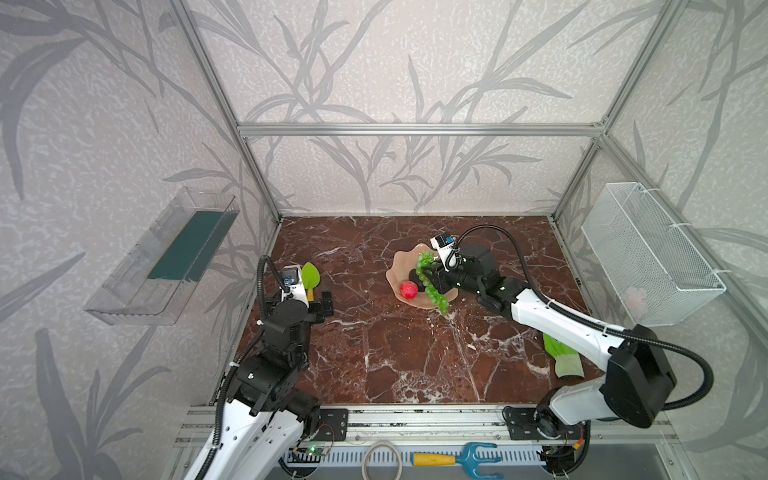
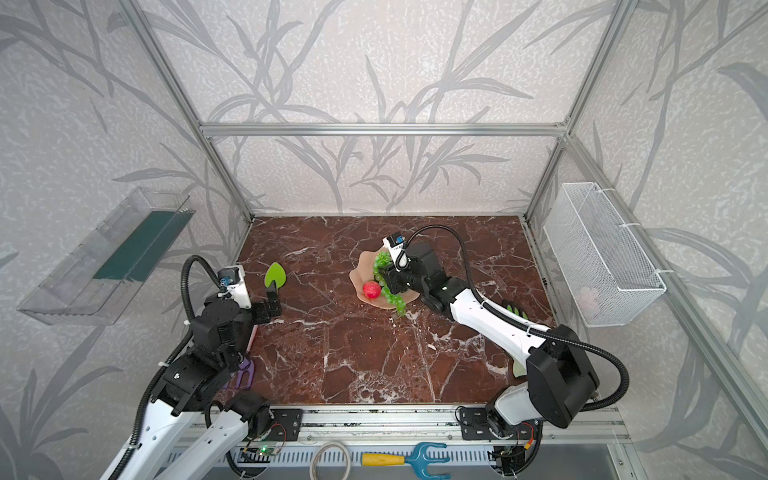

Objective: Place and organize the fake fruits in the fruit bowl
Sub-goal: 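Lift the grapes with the right gripper and lower them into the bowl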

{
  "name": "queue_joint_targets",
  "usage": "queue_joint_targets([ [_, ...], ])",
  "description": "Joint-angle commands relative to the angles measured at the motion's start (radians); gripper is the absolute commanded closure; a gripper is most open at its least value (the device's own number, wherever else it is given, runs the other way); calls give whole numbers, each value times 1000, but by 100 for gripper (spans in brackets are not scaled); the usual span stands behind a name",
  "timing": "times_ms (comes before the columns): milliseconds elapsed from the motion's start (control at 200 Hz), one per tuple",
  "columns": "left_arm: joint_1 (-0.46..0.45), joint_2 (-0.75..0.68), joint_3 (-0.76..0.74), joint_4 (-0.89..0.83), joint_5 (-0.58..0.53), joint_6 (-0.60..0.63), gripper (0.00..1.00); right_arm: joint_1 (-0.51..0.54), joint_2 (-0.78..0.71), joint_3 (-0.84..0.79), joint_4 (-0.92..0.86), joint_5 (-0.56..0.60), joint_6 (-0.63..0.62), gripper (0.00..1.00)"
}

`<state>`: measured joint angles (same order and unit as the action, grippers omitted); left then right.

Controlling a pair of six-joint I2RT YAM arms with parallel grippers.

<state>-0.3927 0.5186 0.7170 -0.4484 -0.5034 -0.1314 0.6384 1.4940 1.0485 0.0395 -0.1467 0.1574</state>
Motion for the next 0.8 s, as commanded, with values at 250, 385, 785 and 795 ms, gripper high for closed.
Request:
queue_joint_targets([
  [250,4,7,-12,-4,-4,-4,0,-58,249,124,79,-43,-12,64],
  [385,5,13,-11,-4,-4,-5,0,-77,333,154,114,-56,-2,64],
  [785,5,23,-10,-4,-1,3,0,-92,256,177,55,-110,20,65],
  [795,5,22,-10,-3,0,3,0,-91,251,176,48,-109,19,65],
])
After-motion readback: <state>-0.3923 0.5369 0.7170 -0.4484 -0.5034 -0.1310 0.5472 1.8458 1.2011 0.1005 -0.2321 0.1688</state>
